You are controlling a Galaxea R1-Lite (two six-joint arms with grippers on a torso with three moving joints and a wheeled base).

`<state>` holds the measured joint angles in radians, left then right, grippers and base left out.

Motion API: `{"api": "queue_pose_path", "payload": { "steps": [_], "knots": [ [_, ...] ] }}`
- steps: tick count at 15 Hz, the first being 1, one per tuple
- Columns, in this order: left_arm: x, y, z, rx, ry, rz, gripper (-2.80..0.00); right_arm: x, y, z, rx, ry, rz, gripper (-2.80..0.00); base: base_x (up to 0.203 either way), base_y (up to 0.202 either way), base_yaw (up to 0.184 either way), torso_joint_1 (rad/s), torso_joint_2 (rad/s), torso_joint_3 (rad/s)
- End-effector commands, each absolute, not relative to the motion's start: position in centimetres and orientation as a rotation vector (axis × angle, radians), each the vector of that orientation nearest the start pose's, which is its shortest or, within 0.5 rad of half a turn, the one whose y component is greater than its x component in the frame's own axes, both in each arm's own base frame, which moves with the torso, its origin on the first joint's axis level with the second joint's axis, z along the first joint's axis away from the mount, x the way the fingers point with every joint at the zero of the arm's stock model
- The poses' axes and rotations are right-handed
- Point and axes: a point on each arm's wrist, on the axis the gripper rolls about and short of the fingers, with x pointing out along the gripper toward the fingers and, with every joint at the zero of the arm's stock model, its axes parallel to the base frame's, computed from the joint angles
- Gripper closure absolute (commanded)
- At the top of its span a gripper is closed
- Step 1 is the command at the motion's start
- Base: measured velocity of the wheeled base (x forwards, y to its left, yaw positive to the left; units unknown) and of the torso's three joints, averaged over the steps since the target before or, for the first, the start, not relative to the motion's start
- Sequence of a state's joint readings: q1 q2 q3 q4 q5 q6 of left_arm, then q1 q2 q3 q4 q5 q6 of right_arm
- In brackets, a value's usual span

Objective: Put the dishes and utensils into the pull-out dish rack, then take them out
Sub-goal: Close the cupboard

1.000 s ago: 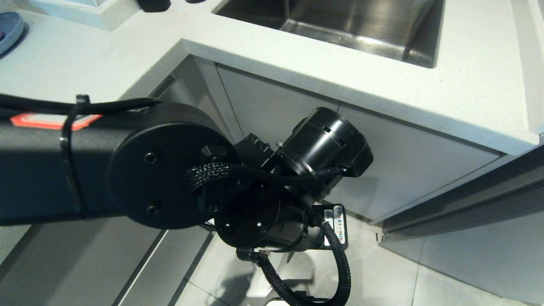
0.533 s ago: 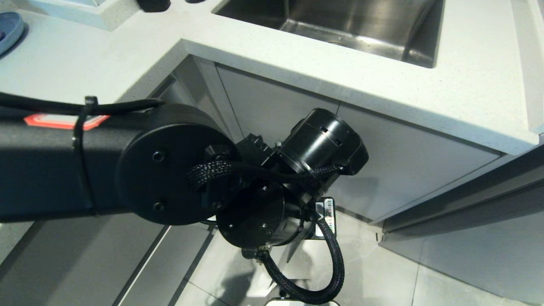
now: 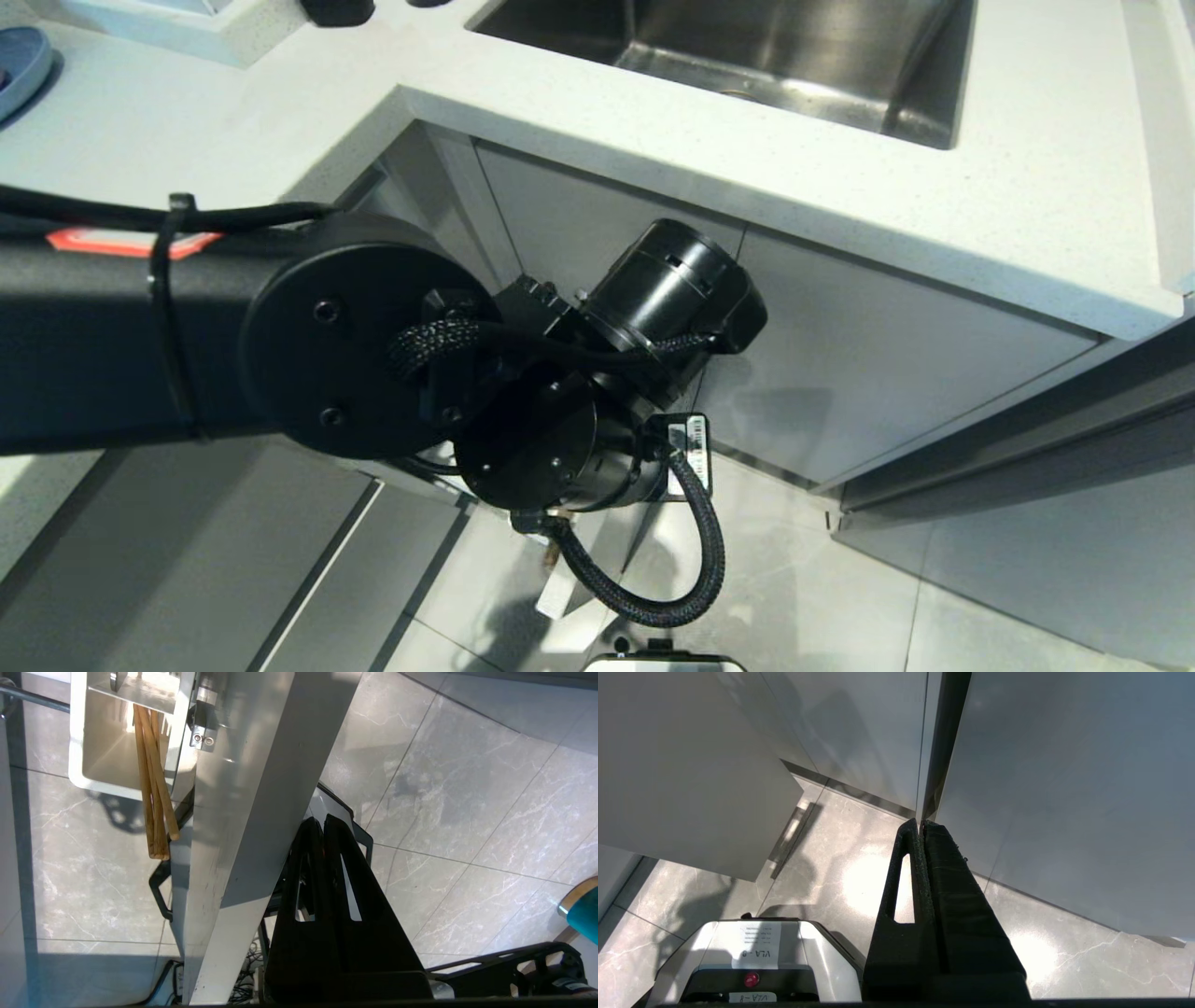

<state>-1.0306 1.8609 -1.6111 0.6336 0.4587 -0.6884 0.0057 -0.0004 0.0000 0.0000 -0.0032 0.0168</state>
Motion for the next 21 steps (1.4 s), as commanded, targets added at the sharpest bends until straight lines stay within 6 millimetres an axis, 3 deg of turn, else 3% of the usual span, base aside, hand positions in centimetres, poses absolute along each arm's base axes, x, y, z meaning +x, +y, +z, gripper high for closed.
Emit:
{"api": "queue_pose_path", "payload": {
  "steps": [1, 8, 15, 18, 21],
  "knots": [
    [18.7, -27.6, 24.3, -0.038, 0.779, -0.256, 0.0, -2.3, 0.0, 7.5, 0.017, 0.002, 0.003, 0.0, 0.0, 0.0, 0.0, 0.0, 0.0, 0.0],
    [20.7, -24.7, 25.5, -0.015, 0.751, -0.198, 0.0, -2.3, 0.0, 7.5, 0.017, 0.002, 0.003, 0.0, 0.0, 0.0, 0.0, 0.0, 0.0, 0.0],
    [22.9, -20.1, 26.7, 0.05, 0.715, -0.116, 0.0, -2.3, 0.0, 7.5, 0.017, 0.001, 0.003, 0.0, 0.0, 0.0, 0.0, 0.0, 0.0, 0.0],
    [24.6, -17.0, 27.3, 0.065, 0.696, -0.037, 0.0, -2.3, 0.0, 7.5, 0.017, 0.002, 0.003, 0.0, 0.0, 0.0, 0.0, 0.0, 0.0, 0.0],
    [26.4, -12.4, 28.2, 0.09, 0.677, 0.08, 0.0, -2.3, 0.0, 7.5, 0.017, 0.002, 0.003, 0.0, 0.0, 0.0, 0.0, 0.0, 0.0, 0.0]
  ]
}}
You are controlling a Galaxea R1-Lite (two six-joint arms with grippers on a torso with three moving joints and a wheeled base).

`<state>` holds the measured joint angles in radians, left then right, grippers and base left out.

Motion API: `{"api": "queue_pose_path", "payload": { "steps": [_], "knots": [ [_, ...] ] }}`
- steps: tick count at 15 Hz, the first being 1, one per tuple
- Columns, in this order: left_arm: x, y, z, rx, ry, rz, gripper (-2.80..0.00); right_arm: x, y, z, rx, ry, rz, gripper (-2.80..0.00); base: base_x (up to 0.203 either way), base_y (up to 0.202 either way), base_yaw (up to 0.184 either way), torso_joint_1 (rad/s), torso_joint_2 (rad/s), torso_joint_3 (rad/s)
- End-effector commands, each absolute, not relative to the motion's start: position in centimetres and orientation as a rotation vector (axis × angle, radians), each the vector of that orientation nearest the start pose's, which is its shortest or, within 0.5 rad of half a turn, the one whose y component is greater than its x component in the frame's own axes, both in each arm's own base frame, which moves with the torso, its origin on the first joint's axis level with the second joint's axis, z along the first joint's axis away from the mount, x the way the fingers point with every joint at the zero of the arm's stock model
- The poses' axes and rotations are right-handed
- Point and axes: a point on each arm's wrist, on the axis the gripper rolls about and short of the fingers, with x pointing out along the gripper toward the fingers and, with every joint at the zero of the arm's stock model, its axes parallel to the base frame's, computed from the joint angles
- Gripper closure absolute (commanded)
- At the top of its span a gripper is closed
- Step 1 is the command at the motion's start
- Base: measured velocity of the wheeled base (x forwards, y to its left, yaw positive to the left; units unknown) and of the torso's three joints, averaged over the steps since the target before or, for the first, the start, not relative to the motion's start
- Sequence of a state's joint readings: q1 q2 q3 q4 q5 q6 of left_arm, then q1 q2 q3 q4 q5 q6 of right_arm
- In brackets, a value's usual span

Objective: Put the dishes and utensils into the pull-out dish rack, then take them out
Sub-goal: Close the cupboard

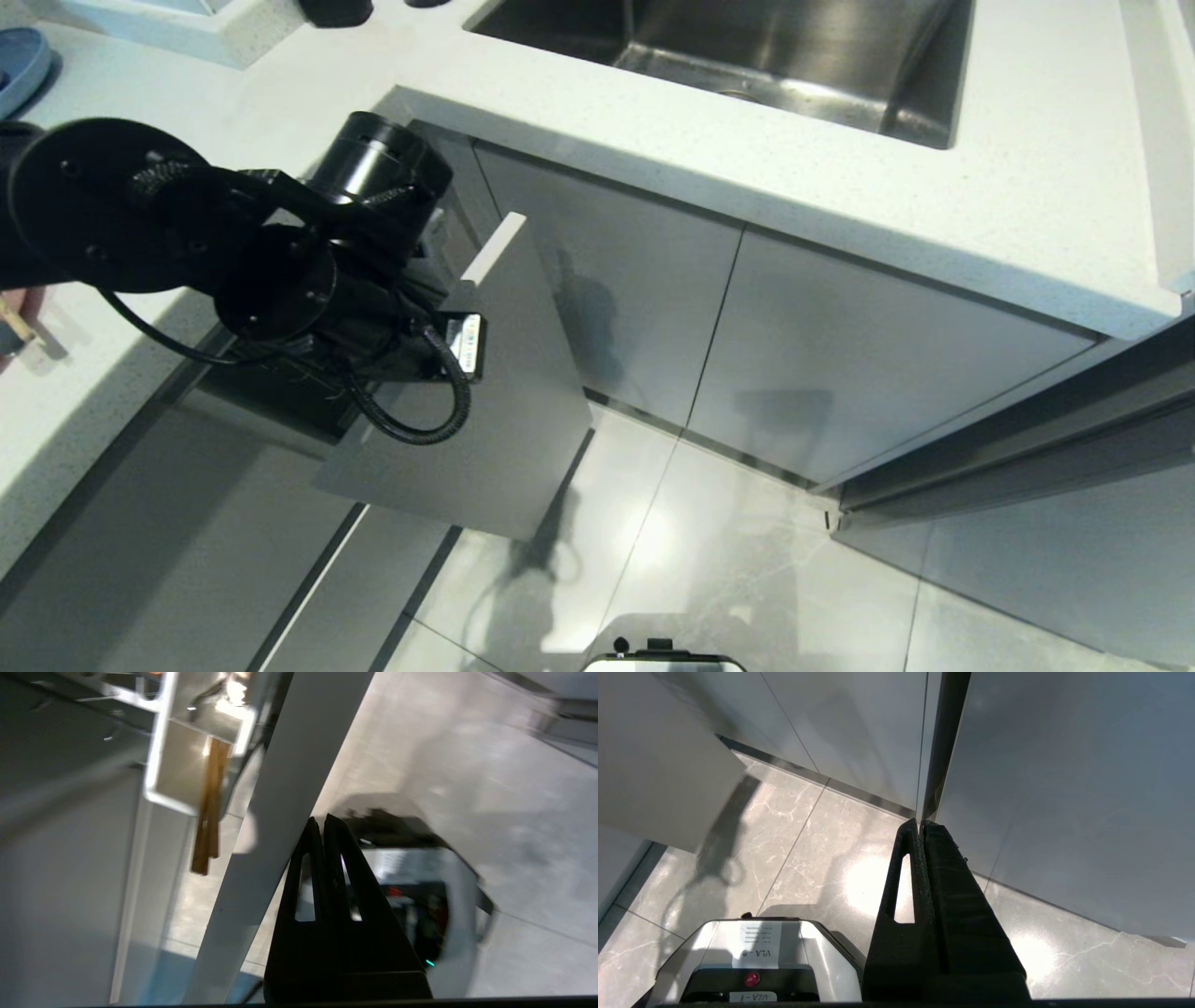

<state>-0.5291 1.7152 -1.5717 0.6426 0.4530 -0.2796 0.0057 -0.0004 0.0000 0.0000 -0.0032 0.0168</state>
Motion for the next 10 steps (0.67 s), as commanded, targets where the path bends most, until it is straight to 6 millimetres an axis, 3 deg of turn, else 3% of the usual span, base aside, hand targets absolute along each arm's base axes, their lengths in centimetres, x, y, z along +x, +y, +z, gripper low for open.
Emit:
{"api": "queue_pose_path", "payload": {
  "steps": [1, 3, 4, 10],
  "knots": [
    [26.9, -10.8, 28.4, 0.097, 0.674, 0.121, 0.0, -2.3, 0.0, 7.5, 0.017, 0.002, 0.003, 0.0, 0.0, 0.0, 0.0, 0.0, 0.0, 0.0],
    [27.6, -8.4, 29.3, 0.087, 0.645, 0.189, 0.0, -2.3, 0.0, 7.5, 0.018, 0.001, 0.003, 0.0, 0.0, 0.0, 0.0, 0.0, 0.0, 0.0],
    [27.6, -8.1, 29.6, 0.082, 0.631, 0.196, 0.0, -2.3, 0.0, 7.5, 0.017, 0.001, 0.003, 0.0, 0.0, 0.0, 0.0, 0.0, 0.0, 0.0],
    [26.6, -10.3, 28.9, 0.122, 0.652, 0.117, 0.0, -2.3, 0.0, 7.5, 0.017, 0.002, 0.003, 0.0, 0.0, 0.0, 0.0, 0.0, 0.0, 0.0]
  ]
}}
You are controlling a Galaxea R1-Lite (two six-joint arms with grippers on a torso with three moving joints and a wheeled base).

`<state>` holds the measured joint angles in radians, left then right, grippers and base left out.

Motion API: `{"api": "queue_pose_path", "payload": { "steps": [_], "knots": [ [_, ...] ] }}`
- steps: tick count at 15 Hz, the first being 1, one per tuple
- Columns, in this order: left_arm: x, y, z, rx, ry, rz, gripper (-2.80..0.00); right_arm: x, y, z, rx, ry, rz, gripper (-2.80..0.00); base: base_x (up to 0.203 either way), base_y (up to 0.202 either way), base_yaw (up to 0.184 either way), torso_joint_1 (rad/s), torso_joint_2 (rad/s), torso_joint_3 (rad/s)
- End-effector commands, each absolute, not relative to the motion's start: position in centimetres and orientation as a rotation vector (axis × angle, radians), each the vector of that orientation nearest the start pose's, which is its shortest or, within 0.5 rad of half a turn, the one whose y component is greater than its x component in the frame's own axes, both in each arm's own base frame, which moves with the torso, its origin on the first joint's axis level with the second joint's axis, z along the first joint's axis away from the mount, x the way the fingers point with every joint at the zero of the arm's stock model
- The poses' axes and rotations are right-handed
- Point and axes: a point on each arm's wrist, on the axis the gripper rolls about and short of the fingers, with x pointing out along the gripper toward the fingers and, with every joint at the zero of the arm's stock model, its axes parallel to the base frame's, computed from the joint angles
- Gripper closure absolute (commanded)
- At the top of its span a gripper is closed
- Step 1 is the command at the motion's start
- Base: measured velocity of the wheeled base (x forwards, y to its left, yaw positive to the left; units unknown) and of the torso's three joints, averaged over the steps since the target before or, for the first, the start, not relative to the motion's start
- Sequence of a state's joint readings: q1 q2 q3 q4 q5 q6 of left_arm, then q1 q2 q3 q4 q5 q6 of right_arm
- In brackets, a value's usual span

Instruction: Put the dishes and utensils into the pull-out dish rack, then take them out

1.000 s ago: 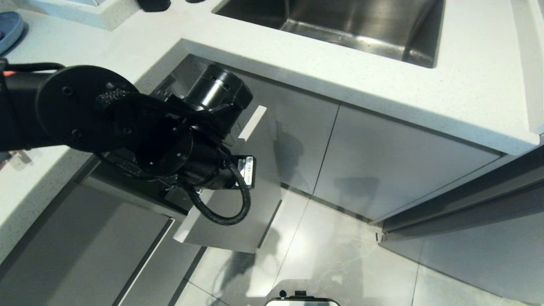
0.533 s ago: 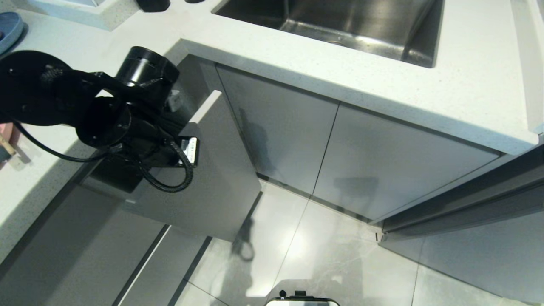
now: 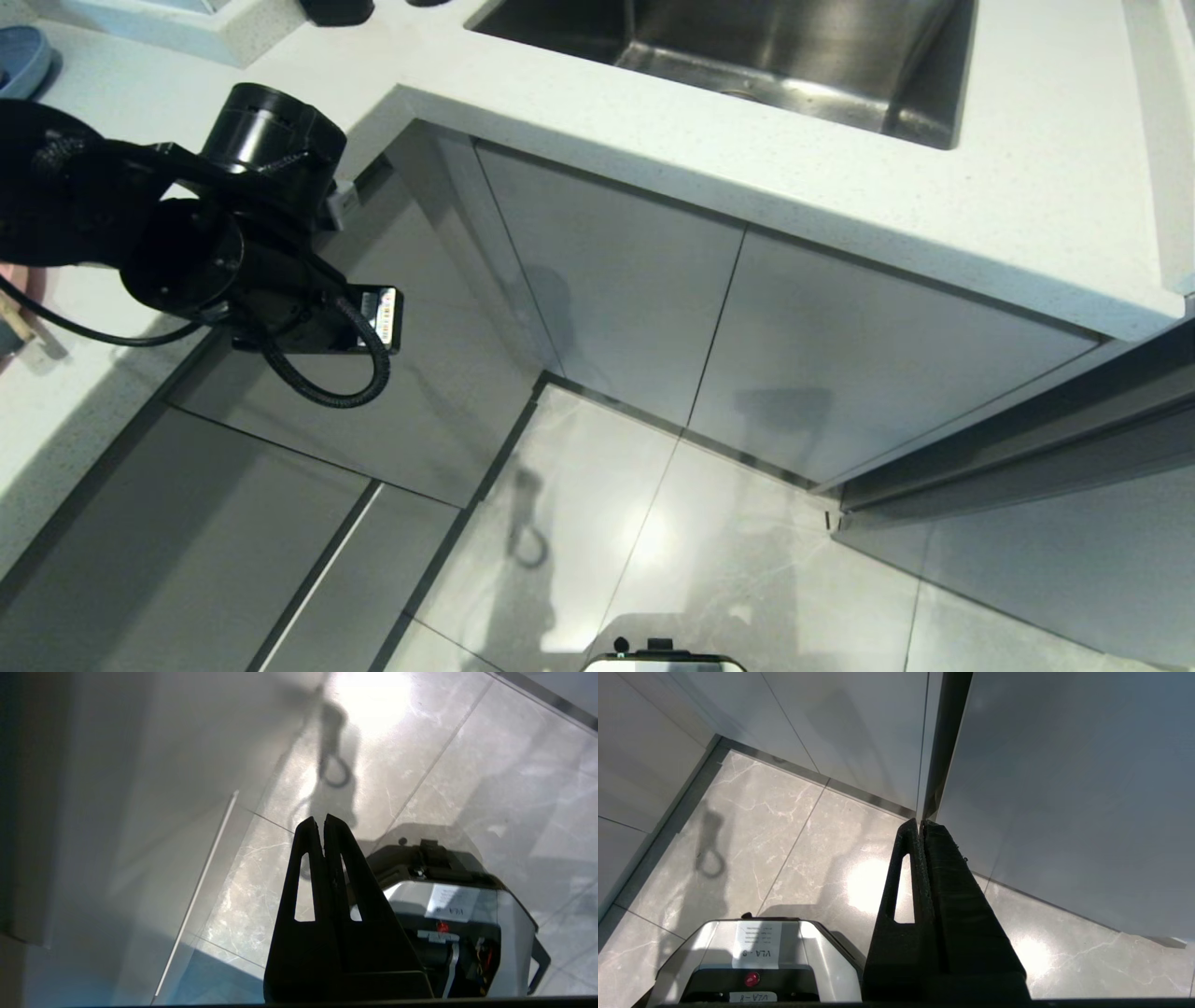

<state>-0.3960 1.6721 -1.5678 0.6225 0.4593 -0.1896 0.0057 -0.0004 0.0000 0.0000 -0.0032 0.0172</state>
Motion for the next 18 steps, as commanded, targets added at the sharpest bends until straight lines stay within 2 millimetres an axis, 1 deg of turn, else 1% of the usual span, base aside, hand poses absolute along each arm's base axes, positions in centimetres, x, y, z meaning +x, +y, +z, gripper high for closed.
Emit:
{"api": "queue_pose_path", "payload": {
  "steps": [1, 3, 4, 6, 8, 11, 13, 14, 16, 18],
  "knots": [
    [26.4, -10.6, 28.9, 0.126, 0.653, 0.105, 0.0, -2.3, 0.0, 7.5, 0.018, 0.001, 0.003, 0.0, 0.0, 0.0, 0.0, 0.0, 0.0, 0.0],
    [25.7, -10.9, 29.2, 0.124, 0.639, 0.083, 0.0, -2.3, 0.0, 7.5, 0.017, 0.002, 0.003, 0.0, 0.0, 0.0, 0.0, 0.0, 0.0, 0.0],
    [25.0, -11.0, 29.7, 0.119, 0.622, 0.066, 0.0, -2.3, 0.0, 7.5, 0.017, 0.001, 0.003, 0.0, 0.0, 0.0, 0.0, 0.0, 0.0, 0.0],
    [23.5, -10.8, 31.1, 0.092, 0.568, 0.036, 0.0, -2.3, 0.0, 7.5, 0.017, 0.002, 0.003, 0.0, 0.0, 0.0, 0.0, 0.0, 0.0, 0.0],
    [21.8, -10.2, 32.7, 0.051, 0.495, 0.006, 0.0, -2.3, 0.0, 7.5, 0.017, 0.002, 0.003, 0.0, 0.0, 0.0, 0.0, 0.0, 0.0, 0.0],
    [17.4, -8.1, 36.2, -0.048, 0.333, -0.084, 0.0, -2.3, 0.0, 7.5, 0.017, 0.002, 0.003, 0.0, 0.0, 0.0, 0.0, 0.0, 0.0, 0.0],
    [13.9, -5.9, 38.1, -0.107, 0.229, -0.129, 0.0, -2.3, 0.0, 7.5, 0.018, 0.002, 0.003, 0.0, 0.0, 0.0, 0.0, 0.0, 0.0, 0.0],
    [12.4, -4.7, 38.8, -0.13, 0.186, -0.149, 0.0, -2.3, 0.0, 7.5, 0.017, 0.002, 0.003, 0.0, 0.0, 0.0, 0.0, 0.0, 0.0, 0.0],
    [8.9, -2.3, 39.5, -0.156, 0.104, -0.162, 0.0, -2.3, 0.0, 7.5, 0.017, 0.002, 0.003, 0.0, 0.0, 0.0, 0.0, 0.0, 0.0, 0.0],
    [5.2, -0.7, 39.7, -0.167, 0.015, -0.127, 0.0, -2.3, 0.0, 7.5, 0.017, 0.002, 0.003, 0.0, 0.0, 0.0, 0.0, 0.0, 0.0, 0.0]
  ]
}}
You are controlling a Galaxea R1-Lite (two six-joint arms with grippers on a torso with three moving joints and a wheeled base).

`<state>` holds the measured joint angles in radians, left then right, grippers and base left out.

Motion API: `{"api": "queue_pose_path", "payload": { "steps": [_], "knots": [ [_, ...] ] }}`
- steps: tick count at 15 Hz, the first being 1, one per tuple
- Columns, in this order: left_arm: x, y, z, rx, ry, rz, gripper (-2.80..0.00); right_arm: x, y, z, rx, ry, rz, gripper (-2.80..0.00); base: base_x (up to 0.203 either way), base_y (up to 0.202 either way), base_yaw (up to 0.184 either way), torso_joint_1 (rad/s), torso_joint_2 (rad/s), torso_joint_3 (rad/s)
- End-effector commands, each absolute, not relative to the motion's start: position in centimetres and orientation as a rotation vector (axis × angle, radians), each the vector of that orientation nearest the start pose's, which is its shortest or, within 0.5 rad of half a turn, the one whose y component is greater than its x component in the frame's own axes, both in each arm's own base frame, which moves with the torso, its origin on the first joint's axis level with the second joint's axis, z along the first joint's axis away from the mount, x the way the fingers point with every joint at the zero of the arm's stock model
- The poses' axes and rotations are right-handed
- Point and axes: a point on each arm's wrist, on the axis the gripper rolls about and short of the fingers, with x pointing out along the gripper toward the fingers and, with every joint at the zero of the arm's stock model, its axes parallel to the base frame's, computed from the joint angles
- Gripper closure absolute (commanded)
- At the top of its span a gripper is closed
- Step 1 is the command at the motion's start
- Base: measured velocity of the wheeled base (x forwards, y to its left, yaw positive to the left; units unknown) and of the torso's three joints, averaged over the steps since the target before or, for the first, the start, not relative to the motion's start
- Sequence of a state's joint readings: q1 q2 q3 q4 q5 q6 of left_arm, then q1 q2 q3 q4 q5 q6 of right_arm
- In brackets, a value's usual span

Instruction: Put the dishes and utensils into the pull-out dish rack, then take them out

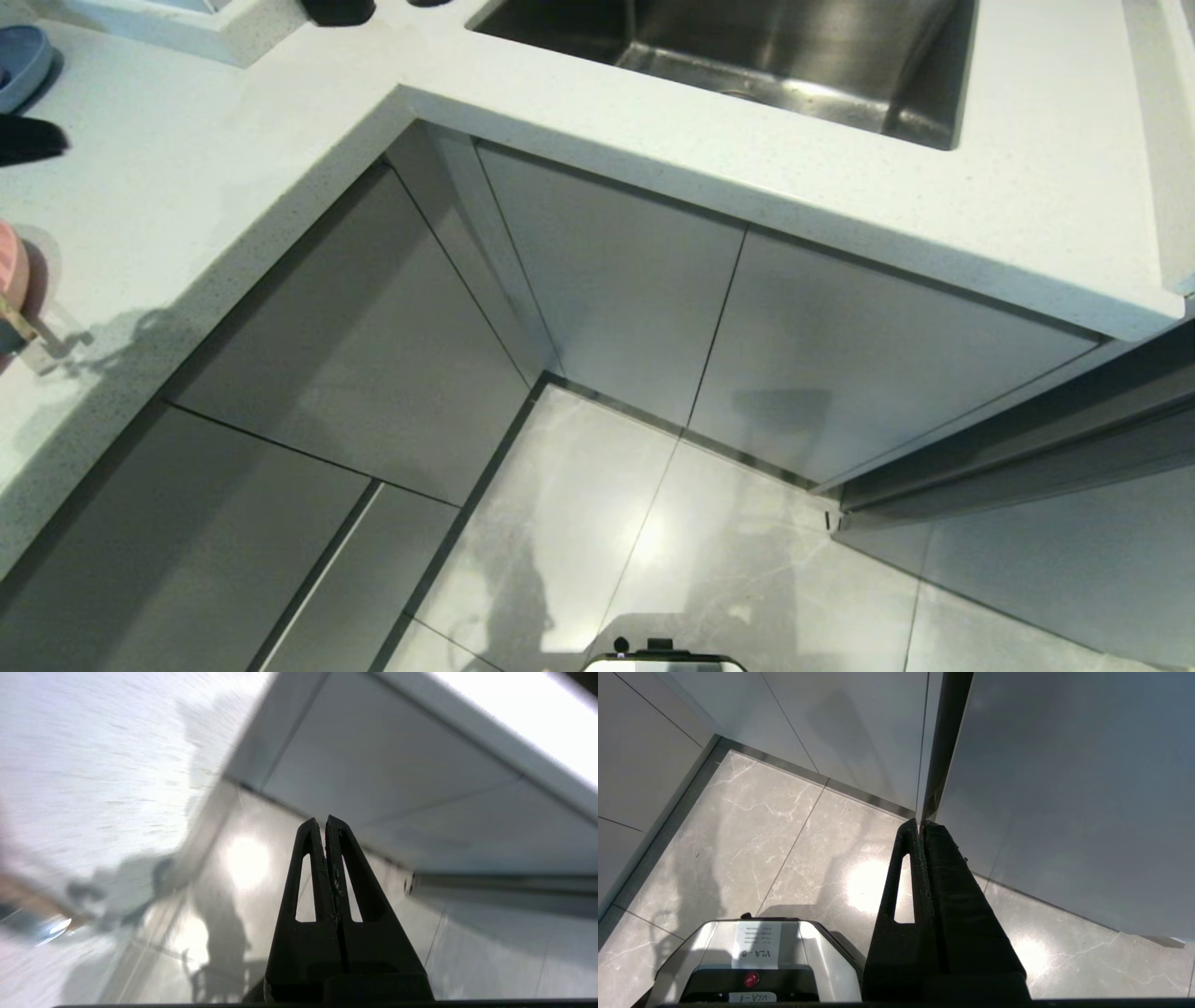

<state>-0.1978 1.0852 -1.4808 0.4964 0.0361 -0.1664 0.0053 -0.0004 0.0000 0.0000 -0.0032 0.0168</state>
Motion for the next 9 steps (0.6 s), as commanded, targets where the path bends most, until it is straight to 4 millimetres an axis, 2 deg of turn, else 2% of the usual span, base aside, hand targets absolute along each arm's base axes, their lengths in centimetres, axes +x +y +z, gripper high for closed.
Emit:
{"api": "queue_pose_path", "payload": {
  "steps": [1, 3, 5, 7, 9],
  "knots": [
    [3.1, -0.3, 39.3, -0.166, -0.02, -0.116, 0.0, -2.3, 0.0, 7.5, 0.017, 0.002, 0.003, 0.0, 0.0, 0.0, 0.0, 0.0, 0.0, 0.0],
    [-1.2, -0.1, 37.1, -0.139, -0.079, -0.106, 0.0, -2.3, 0.0, 7.5, 0.017, 0.002, 0.003, 0.0, 0.0, 0.0, 0.0, 0.0, 0.0, 0.0],
    [-4.3, -0.2, 33.3, -0.064, -0.133, -0.091, 0.0, -2.3, 0.0, 7.5, 0.018, 0.002, 0.003, 0.0, 0.0, 0.0, 0.0, 0.0, 0.0, 0.0],
    [-5.7, -0.3, 29.3, -0.01, -0.202, -0.074, 0.0, -2.3, 0.0, 7.5, 0.017, 0.002, 0.003, 0.0, 0.0, 0.0, 0.0, 0.0, 0.0, 0.0],
    [-5.7, -0.3, 25.2, 0.029, -0.246, -0.052, 0.0, -2.3, 0.0, 7.5, 0.017, 0.0, 0.003, 0.0, 0.0, 0.0, 0.0, 0.0, 0.0, 0.0]
  ]
}}
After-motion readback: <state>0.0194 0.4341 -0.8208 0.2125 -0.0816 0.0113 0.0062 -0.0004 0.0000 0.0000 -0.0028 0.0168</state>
